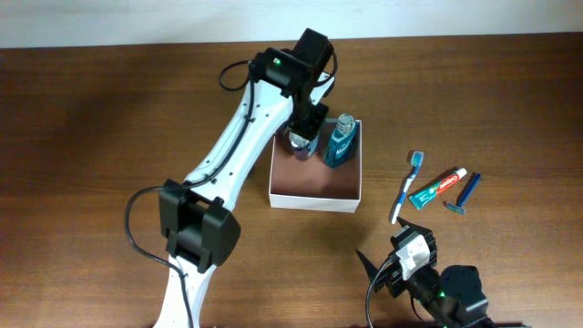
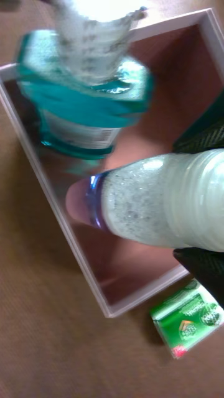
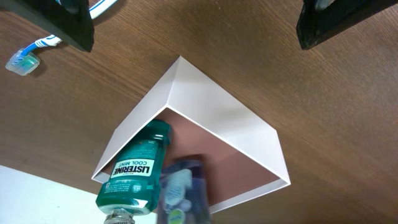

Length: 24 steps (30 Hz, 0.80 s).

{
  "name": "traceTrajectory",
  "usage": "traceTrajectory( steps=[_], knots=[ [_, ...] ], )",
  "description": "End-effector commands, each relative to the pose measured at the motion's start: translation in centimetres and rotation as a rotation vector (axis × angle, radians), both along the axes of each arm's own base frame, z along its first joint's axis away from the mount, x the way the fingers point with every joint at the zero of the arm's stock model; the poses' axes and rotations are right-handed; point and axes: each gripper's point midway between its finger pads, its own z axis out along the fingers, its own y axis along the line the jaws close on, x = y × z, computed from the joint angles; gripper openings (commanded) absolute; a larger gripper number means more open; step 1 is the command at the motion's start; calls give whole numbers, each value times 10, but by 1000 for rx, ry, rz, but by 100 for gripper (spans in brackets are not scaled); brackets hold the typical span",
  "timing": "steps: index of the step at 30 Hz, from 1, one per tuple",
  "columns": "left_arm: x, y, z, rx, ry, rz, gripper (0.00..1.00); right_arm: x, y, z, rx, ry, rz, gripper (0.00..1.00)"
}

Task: Pack container
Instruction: 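Place the Dettol pump bottle in the box beside the Listerine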

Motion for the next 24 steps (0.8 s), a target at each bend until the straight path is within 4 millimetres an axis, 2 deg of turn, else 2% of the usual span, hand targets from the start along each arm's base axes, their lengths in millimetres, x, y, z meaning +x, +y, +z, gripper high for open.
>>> traceTrajectory(
  steps=[1,4,8,10,11,12,13,14,17,20,24],
  knots=[
    [10,-11,10,-35,-58,4,23,0,0,-1,13,4,-4,99],
    [13,-18,-11,-20,-36,-4,28,0,0,-1,13,4,-4,99],
    [12,-18,-36,10,12,-5,40,0,0,-1,13,4,-4,99],
    [11,-17,-37,13,17,-5,57,0,0,-1,13,4,-4,99],
    [10,-17,-33,13,16,-5,72,0,0,-1,13,4,-4,99],
    [9,-16,-29,11,14,-5,78,0,0,-1,13,4,-4,99],
    [8,-15,-24,10,12,-4,92,0,0,-1,13,4,-4,99],
    [6,-13,-19,10,11,-2,99,0,0,-1,13,4,-4,99],
    [-2,-7,8,5,3,-2,99,0,0,-1,13,4,-4,99],
    [-11,1,45,-6,-30,2,99,0,0,-1,13,4,-4,99],
    [-18,25,93,24,-122,57,99,0,0,-1,13,4,-4,99]
  ],
)
